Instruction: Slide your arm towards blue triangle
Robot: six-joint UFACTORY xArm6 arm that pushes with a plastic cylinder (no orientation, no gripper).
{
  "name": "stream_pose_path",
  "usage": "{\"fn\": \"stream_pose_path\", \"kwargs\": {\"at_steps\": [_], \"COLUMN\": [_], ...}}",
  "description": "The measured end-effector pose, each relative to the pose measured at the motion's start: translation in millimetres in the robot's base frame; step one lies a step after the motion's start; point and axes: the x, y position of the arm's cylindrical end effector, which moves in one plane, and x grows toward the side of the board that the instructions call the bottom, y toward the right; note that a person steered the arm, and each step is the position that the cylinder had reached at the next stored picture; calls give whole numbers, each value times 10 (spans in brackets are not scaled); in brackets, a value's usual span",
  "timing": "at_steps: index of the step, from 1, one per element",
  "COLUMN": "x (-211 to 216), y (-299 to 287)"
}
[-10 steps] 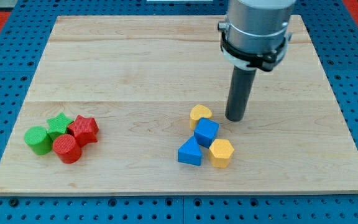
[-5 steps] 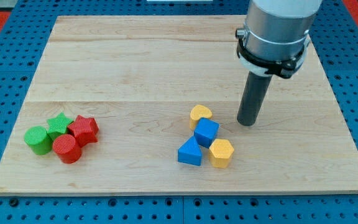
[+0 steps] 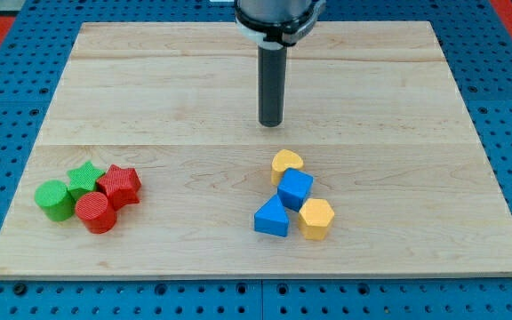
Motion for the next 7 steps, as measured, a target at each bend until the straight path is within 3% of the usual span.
{"fn": "stream_pose_path", "kwargs": {"at_steps": [2,3,4,7], "x": [299,749,1048,1036], "y": [-730,-751,-642,187]}}
